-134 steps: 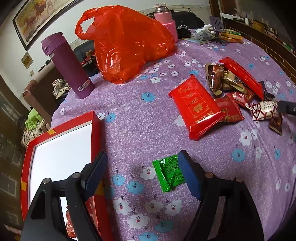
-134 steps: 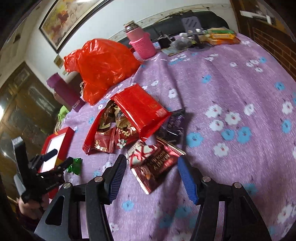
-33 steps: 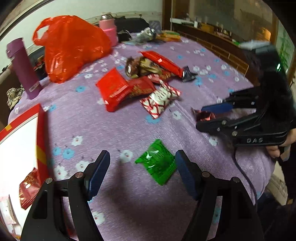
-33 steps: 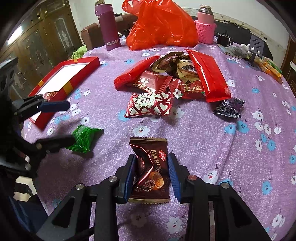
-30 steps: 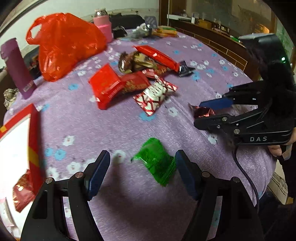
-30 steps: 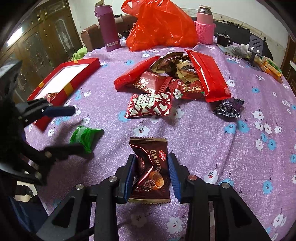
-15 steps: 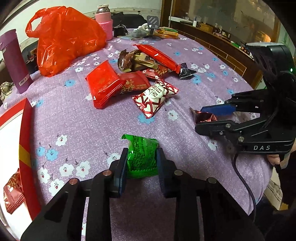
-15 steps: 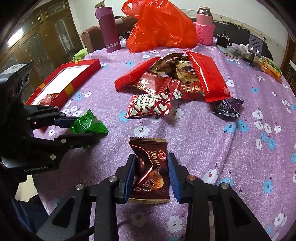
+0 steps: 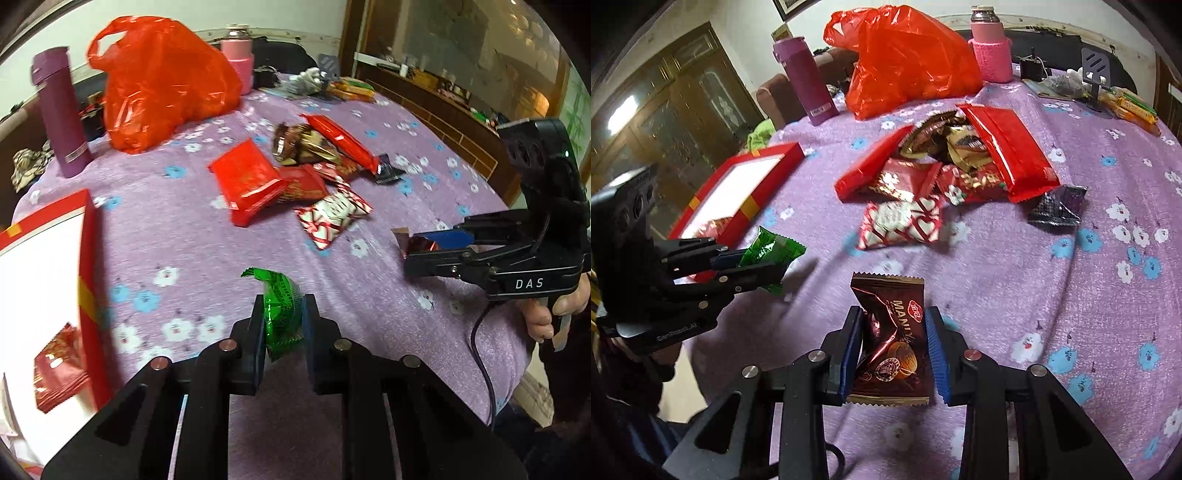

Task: Organize snacks
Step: 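Carry both packets over the white tray and open both tools to release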

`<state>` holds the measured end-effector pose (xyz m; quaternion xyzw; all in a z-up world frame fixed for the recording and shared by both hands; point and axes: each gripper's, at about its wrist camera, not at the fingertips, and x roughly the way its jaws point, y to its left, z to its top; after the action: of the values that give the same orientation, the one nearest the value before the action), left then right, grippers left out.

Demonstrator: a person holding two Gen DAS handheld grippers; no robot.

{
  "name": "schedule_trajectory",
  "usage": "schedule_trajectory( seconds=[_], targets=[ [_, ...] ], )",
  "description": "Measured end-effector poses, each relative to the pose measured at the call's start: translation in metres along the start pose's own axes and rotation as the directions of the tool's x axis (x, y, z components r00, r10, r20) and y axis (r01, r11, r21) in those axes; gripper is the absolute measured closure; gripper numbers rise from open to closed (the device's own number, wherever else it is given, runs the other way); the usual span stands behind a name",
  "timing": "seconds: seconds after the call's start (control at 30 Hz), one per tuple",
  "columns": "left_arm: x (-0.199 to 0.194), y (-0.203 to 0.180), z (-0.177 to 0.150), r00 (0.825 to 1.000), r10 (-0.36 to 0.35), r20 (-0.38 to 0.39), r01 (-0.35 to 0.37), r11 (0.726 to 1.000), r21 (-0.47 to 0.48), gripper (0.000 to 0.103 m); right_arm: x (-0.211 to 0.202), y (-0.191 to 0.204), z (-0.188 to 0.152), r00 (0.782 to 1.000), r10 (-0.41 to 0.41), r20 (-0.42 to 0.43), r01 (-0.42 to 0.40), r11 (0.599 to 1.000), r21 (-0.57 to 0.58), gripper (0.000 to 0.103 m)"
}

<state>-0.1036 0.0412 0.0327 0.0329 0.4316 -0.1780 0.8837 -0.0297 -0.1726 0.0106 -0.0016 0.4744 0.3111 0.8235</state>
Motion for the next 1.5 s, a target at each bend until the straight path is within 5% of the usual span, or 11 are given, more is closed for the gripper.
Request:
schedule_trajectory(
  seconds=[0.37,0.57,0.8,1.07,1.13,1.3,1.37,1.5],
  targets=[
    [-0.015,0.021,-0.006,0.999,0.046,0.029,-0.045,0.998,-0.054,0.088,0.005,0.008,0.005,1.000,0.020,0.000,-0.020,1.000,0.018,0.068],
    [-0.047,0.040,-0.009,0.988,0.126,0.087,-0.118,0.989,-0.091,0.088,0.013,0.029,0.023,0.995,0.097,0.004,-0.097,0.995,-0.004,0.069],
    [-0.090,0.088,-0.032,0.950,0.295,0.105,-0.272,0.944,-0.184,0.088,0.042,0.082,0.064,0.967,0.253,0.004,-0.253,0.966,-0.047,0.069],
    [-0.105,0.138,-0.066,0.905,0.425,0.039,-0.398,0.873,-0.281,0.088,0.110,0.156,0.102,0.894,0.442,-0.069,-0.443,0.897,-0.002,0.069],
    [-0.103,0.145,-0.071,0.897,0.442,0.015,-0.418,0.859,-0.296,0.087,0.130,0.169,0.106,0.883,0.459,-0.098,-0.458,0.888,0.033,0.069],
    [-0.099,0.159,-0.080,0.874,0.486,-0.022,-0.466,0.824,-0.323,0.087,0.151,0.185,0.103,0.899,0.420,-0.126,-0.418,0.907,0.043,0.066],
    [-0.099,0.163,-0.080,0.871,0.490,-0.028,-0.470,0.816,-0.336,0.086,0.155,0.191,0.103,0.878,0.450,-0.161,-0.447,0.893,0.057,0.066],
    [-0.105,0.163,-0.080,0.861,0.508,-0.014,-0.482,0.808,-0.339,0.071,0.169,0.215,0.097,0.866,0.454,-0.209,-0.459,0.888,0.030,0.066]
  ],
)
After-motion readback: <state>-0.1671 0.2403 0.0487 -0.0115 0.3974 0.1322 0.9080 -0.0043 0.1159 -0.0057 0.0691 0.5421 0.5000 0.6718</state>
